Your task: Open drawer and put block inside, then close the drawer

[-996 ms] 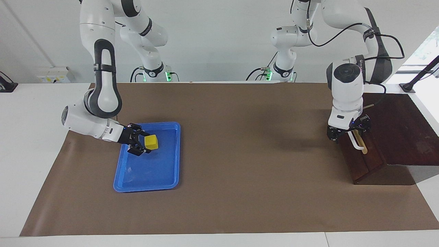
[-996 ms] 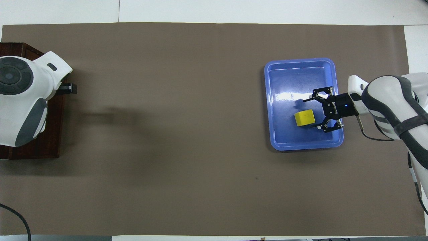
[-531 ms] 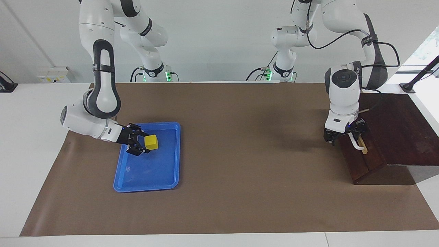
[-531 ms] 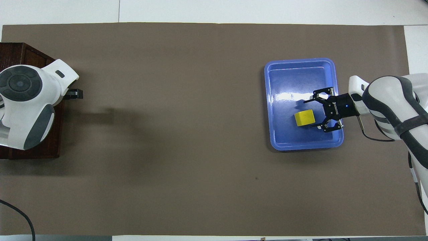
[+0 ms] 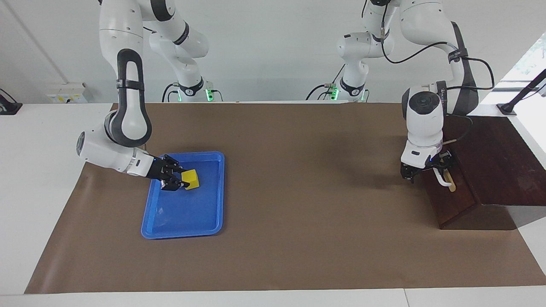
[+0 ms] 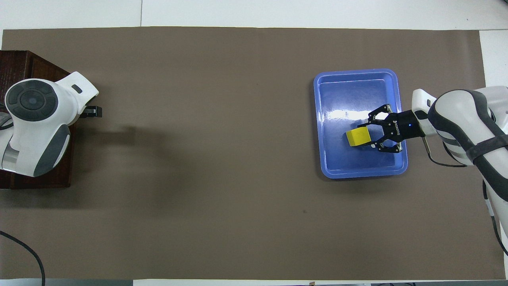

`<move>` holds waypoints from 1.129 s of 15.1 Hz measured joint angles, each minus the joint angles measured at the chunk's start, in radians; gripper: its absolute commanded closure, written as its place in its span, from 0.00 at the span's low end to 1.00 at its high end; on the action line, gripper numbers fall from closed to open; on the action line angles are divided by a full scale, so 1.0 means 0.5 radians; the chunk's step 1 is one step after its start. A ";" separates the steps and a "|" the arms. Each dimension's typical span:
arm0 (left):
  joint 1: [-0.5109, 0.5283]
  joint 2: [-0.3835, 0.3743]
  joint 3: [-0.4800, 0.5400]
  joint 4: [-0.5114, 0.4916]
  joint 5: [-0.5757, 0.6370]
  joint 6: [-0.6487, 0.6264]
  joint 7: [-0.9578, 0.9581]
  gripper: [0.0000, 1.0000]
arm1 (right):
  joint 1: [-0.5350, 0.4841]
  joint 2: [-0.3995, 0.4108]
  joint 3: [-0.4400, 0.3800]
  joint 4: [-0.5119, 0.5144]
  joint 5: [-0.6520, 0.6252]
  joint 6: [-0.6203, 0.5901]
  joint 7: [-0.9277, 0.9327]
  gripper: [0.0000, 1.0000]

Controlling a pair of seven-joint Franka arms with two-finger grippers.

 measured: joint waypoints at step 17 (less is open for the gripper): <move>-0.344 0.000 0.000 0.036 -0.342 0.002 -0.300 0.00 | 0.455 -0.405 0.016 0.256 -0.066 -0.446 1.167 1.00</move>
